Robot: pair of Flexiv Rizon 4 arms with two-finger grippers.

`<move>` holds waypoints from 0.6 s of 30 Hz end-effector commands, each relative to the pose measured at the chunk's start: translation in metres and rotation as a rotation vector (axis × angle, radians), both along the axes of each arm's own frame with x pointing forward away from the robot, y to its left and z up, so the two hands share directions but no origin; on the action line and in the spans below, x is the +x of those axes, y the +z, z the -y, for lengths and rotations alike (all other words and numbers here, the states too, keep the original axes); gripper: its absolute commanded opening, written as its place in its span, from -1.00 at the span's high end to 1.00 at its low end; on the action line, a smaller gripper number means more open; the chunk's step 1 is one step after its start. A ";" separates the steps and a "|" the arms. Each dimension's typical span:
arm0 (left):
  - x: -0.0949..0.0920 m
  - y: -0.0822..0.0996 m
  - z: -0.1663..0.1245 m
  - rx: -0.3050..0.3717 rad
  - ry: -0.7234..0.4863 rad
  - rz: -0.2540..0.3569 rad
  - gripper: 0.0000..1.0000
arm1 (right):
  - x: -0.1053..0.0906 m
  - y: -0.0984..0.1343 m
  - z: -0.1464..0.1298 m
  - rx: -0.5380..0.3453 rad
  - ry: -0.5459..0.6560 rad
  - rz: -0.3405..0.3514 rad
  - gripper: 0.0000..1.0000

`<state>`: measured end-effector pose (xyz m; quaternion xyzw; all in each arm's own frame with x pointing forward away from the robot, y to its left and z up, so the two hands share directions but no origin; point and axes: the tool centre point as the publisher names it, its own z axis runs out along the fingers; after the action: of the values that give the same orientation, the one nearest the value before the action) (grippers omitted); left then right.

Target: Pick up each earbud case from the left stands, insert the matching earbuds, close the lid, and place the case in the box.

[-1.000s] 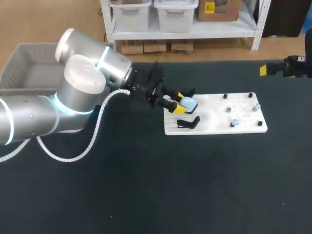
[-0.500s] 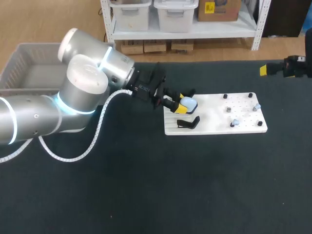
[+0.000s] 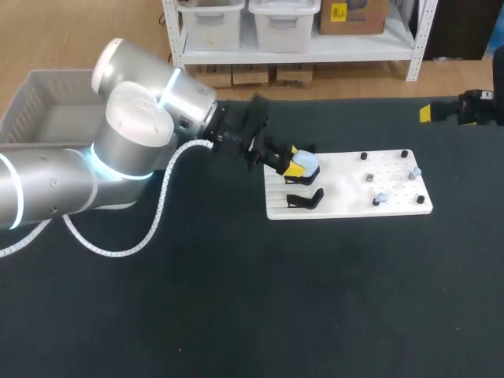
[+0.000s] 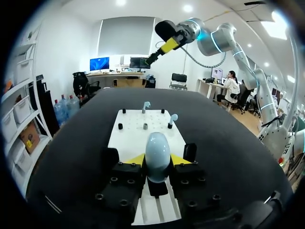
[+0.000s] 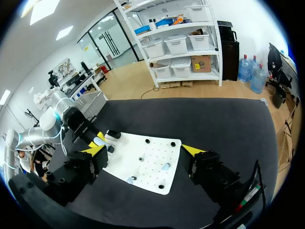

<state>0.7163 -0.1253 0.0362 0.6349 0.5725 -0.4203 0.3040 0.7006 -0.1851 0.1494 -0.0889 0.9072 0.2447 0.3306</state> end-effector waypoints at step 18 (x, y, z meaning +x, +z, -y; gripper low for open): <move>-0.026 0.097 -0.002 -0.321 0.072 0.120 1.00 | 0.000 0.000 0.000 0.000 0.000 0.000 -1.00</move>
<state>0.6946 -0.1244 0.1329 0.5966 0.4902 -0.4698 0.4278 0.7006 -0.1851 0.1494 -0.0889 0.9072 0.2447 0.3306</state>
